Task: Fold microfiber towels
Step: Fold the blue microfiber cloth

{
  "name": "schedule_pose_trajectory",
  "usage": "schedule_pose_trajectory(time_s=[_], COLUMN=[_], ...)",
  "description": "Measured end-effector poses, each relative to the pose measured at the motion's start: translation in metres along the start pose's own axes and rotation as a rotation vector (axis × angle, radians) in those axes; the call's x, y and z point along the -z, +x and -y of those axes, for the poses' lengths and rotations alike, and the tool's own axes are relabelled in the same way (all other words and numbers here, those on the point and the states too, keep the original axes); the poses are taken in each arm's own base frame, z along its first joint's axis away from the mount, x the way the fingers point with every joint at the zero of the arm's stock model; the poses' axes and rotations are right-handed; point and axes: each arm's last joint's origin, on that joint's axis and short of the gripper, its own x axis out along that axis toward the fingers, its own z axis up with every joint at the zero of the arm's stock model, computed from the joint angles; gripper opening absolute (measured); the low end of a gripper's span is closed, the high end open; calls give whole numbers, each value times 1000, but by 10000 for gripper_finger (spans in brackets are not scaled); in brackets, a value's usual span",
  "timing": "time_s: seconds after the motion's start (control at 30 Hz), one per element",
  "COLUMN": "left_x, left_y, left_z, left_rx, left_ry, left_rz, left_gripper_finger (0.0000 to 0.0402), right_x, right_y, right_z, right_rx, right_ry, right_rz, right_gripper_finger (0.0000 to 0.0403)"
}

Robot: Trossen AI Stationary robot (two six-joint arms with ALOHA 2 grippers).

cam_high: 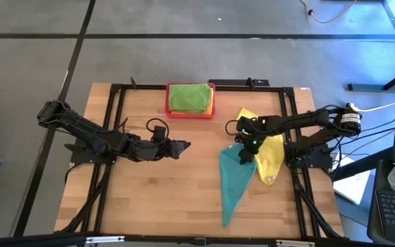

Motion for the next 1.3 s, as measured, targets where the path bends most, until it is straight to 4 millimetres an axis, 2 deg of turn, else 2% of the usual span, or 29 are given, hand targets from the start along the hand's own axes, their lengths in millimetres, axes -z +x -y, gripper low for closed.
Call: schedule_pose_trajectory(time_s=[0.23,0.37,0.67,0.8,0.93,1.3], left_x=[0,0,0,0,0,1], left_y=[0,0,0,0,0,0], left_z=[0,0,0,0,0,0], left_rx=[1,1,1,1,2,2], left_ry=[10,10,3,1,1,0], left_rz=[-3,-3,-4,-4,-5,-6], left_gripper_finger=[214,214,214,214,214,214], right_x=[5,6,7,14,19,10], right_y=[8,11,12,17,20,21], right_z=[-10,-10,-8,1,4,-8], right_rx=[-12,55,72,51,1,-128], right_ry=[-57,-88,-96,-46,-30,-58], right_rz=[-35,-11,3,-22,-57,-17], right_gripper_finger=[124,125,183,188,174,105])
